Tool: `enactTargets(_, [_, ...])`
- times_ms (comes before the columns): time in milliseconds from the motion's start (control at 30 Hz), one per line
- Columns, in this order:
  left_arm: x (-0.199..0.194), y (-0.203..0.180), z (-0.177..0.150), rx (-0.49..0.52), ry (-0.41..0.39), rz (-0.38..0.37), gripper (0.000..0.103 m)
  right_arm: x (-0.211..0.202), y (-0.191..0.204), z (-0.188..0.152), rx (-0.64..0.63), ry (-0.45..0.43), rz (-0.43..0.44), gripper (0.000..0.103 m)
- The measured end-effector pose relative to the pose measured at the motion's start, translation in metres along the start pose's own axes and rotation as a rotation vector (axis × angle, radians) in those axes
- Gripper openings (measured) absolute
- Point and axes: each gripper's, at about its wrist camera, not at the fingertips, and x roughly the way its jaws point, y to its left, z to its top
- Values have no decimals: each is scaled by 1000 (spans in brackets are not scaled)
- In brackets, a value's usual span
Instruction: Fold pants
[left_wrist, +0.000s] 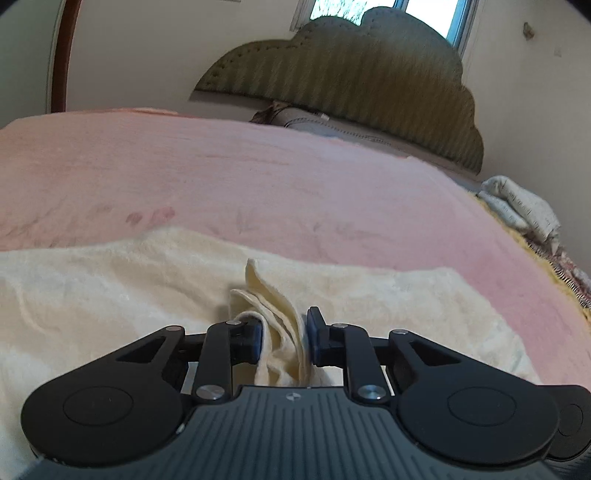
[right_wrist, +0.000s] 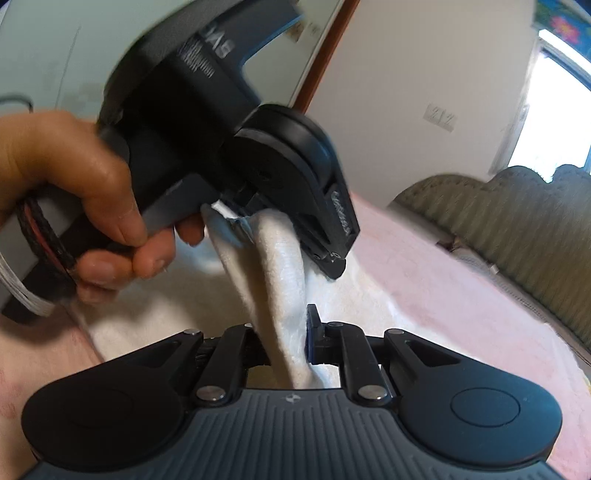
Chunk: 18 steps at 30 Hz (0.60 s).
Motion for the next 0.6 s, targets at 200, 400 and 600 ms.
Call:
enactTargets(200, [-17,9,-14,6,27,-19,33,-5,1,3,-95,77,45,16])
enactTargets(400, [-24,17,-11,5,-27,61,43,-49,-69,4,118,66,203,40])
enactTargets(600, [-19,12,-3,10,-45,43,40,-58,-133,-9,479,-2,144,48])
